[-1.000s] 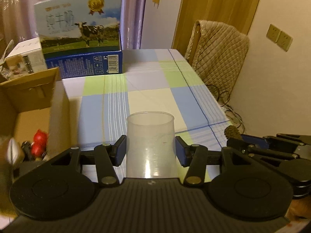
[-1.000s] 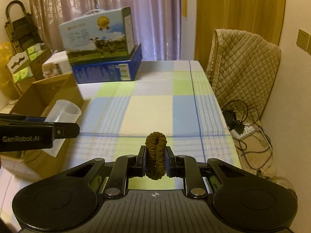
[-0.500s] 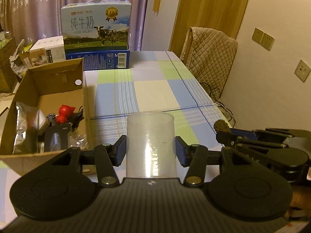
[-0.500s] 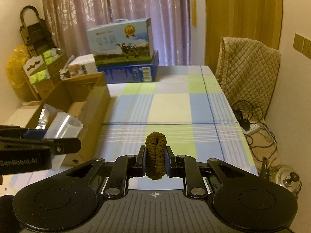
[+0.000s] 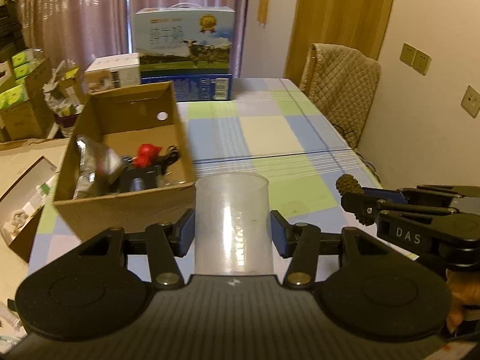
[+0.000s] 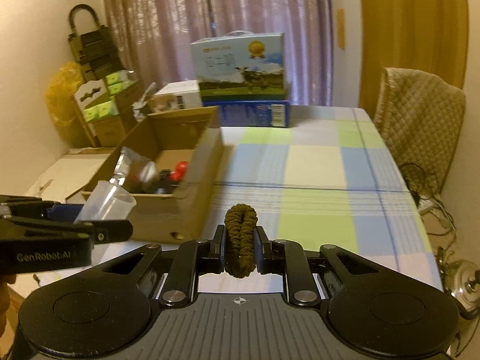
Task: Organize objects
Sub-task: 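Carry the clear cup and brown hair tie over the cardboard box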
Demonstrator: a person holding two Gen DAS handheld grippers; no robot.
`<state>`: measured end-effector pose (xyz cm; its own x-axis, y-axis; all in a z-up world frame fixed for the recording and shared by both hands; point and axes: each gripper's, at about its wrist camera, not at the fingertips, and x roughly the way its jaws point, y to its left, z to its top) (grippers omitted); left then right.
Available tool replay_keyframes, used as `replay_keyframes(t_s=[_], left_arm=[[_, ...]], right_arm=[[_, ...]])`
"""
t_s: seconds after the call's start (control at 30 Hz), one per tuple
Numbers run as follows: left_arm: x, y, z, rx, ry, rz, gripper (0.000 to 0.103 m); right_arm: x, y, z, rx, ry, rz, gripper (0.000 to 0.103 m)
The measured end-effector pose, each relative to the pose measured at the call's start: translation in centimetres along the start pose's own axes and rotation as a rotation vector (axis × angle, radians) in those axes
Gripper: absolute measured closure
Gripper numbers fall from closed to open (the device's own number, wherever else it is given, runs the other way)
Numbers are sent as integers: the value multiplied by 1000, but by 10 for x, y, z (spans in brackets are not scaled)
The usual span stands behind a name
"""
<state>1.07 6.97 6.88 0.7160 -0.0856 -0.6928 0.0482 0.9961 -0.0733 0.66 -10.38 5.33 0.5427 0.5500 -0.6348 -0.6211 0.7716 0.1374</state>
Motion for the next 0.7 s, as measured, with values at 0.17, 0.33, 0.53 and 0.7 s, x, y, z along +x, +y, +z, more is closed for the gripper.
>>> replay_keyframes(t_s=[0.17, 0.33, 0.53, 0.7], left_arm=[[-12, 20, -7, -13, 2, 33, 56], [-19, 39, -11, -26, 9, 64, 56], [-28, 64, -12, -59, -1, 98, 56], [-29, 85, -13, -95, 0, 124, 56]], right_arm=[[7, 22, 6, -28, -7, 38, 88], [16, 44, 11, -60, 2, 69, 88], [30, 62, 13, -90, 16, 98, 88], [41, 71, 11, -99, 34, 115, 88]])
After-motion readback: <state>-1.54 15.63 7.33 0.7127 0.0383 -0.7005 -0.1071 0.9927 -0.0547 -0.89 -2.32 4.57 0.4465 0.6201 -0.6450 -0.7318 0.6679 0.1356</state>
